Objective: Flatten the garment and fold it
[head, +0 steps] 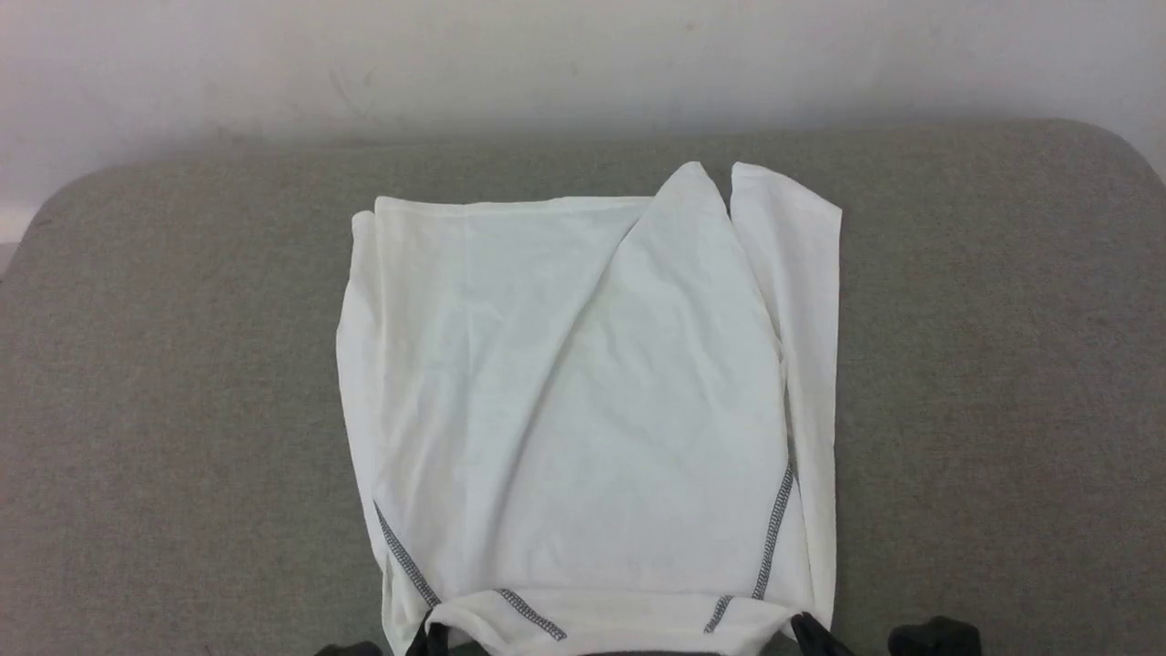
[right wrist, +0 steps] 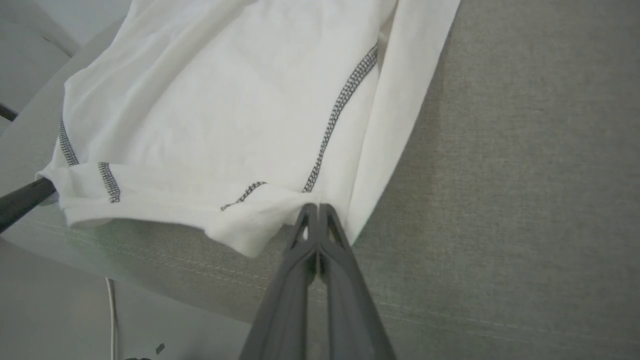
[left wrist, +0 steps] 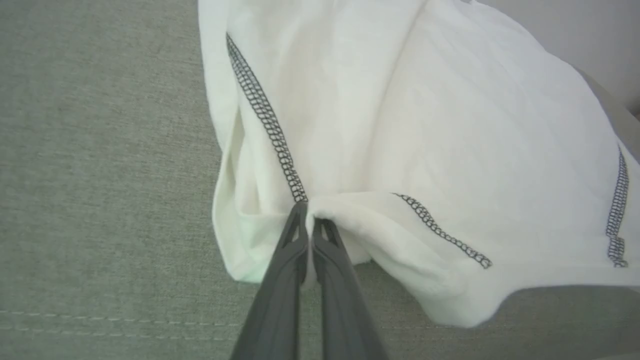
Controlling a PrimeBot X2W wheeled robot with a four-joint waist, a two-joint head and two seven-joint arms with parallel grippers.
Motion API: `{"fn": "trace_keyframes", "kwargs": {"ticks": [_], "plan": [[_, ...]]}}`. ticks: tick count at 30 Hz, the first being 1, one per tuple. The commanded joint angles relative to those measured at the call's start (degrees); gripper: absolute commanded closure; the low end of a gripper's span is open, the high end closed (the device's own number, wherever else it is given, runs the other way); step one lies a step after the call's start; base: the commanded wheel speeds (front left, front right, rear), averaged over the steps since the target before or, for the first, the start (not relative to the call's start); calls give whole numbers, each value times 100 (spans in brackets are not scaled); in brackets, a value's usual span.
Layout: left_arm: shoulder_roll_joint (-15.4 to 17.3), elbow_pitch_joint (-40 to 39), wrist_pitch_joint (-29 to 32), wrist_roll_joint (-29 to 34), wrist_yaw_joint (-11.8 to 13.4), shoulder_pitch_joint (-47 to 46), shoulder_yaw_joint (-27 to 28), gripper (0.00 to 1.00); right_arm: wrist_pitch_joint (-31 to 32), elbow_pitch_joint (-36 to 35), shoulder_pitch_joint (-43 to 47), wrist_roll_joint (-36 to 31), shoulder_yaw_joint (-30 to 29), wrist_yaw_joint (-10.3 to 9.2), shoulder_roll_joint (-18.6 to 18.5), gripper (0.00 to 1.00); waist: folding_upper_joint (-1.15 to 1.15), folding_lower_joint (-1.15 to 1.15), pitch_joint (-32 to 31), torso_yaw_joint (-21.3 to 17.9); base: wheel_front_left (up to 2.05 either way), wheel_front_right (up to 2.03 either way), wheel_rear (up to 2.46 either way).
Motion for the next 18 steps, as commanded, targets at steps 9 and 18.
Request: {"fn": "trace_keyframes", "kwargs": {"ticks": [9, 18], "plan": [[-111, 65, -333, -32, -200, -391, 197, 0, -750, -287, -100, 185, 101, -12, -135, 0, 0, 0, -166, 63, 0, 0, 0], [-146, -898, -368, 168, -206, -221, 718, 0, -1214, -1029, -71, 126, -461, -12, 55, 0, 0, 0, -402, 21, 0, 0, 0]]}}
